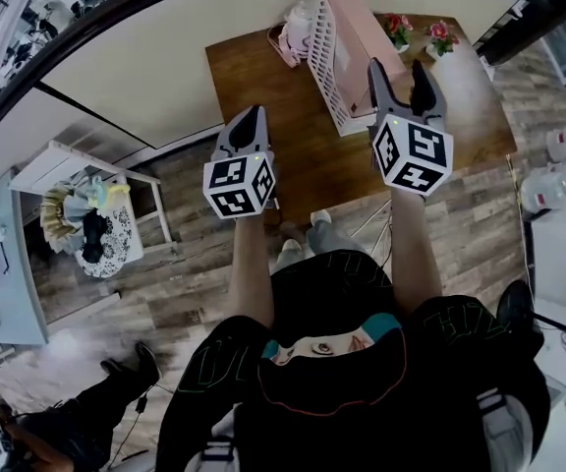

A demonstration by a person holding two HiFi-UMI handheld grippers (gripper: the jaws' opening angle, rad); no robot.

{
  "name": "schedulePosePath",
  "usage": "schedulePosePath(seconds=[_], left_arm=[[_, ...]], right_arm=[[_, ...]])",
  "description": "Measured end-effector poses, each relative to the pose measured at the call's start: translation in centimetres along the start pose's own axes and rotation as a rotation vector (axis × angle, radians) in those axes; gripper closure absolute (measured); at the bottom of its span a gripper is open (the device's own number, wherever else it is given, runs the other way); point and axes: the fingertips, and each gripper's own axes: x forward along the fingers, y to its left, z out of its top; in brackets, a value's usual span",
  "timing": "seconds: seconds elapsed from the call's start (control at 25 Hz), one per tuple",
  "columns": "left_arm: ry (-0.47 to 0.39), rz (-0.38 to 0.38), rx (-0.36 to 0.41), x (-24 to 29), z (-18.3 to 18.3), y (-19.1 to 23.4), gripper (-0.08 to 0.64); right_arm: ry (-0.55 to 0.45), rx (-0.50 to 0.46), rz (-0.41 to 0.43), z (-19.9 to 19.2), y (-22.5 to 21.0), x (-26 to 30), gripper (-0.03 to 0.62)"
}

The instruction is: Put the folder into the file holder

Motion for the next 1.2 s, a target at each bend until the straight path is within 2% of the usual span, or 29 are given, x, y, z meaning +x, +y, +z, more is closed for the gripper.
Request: schedulePosePath(seconds=[0.08,0.2,0.36,0.48,0.6,0.76,0.88,1.2], left_arm=[[-0.014,-0.002,0.005,-0.9,0.5,0.2,0.563],[-0.037,0.011,0.009,-2.3,1.3,1.0,0.563],[-0.071,0.038,0.018,-4.3,2.4,2.3,0.563],[-0.09,0.065,0.022,-5.7,2.9,3.3,0.563],[-0.107,0.096,0.022,-6.7,3.0,4.2,0.563],[-0.114,0.125,0.011,-6.8,2.6,4.7,0.563],[-0.114,0.14,0.009,-6.4,2.4,4.5,0.563],[-0.111,0.184,0.029,-6.7,2.7,4.8,0.563]], right_arm=[[-0.029,0.008,0.013,1.0,0.8,-0.7,0.328],[-0.046,0.03,0.051,1.4,2.6,-1.4,0.423],[-0.054,0.068,0.115,1.3,5.3,-1.8,0.511],[-0.057,0.106,0.203,1.2,7.9,-2.0,0.588],[-0.025,0.107,0.297,0.3,10.6,-2.0,0.589],[0.098,0.062,0.369,-3.1,13.0,-1.6,0.589],[0.145,0.026,0.392,-4.7,13.4,-1.6,0.589],[0.144,0.023,0.399,-4.4,13.1,-0.7,0.589]])
